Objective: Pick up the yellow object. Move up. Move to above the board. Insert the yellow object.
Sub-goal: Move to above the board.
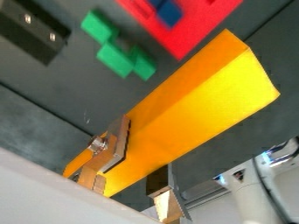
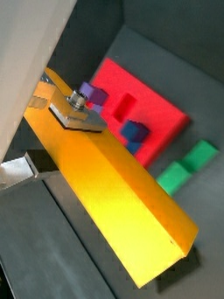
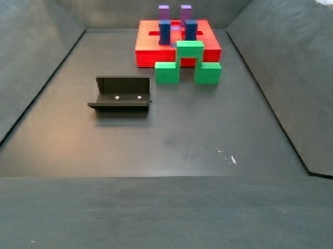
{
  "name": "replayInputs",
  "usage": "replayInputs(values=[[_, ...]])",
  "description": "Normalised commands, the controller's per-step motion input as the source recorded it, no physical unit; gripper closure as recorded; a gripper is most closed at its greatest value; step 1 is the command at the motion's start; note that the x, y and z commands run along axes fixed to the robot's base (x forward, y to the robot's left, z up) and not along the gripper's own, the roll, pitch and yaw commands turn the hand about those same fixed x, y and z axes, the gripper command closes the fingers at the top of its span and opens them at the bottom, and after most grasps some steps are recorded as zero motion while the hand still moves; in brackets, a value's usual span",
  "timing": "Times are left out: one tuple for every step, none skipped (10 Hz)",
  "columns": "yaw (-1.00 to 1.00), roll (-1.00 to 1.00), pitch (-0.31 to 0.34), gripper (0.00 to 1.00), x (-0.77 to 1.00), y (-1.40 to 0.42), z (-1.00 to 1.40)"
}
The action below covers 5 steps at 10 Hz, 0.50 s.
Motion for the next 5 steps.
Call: replayInputs(values=[[0.0, -0.01, 0.155, 1.0, 0.7, -1.4, 0.21], [0.01, 0.03, 0.169, 1.0, 0.47, -0.85, 0.14], [0.01, 0.04, 0.162, 1.0, 0.37, -0.59, 0.11], [0.01, 0.04, 0.113, 1.0, 0.2, -0.29, 0.07], [0.01, 0.05, 0.085, 1.0, 0.14, -0.22, 0.06]])
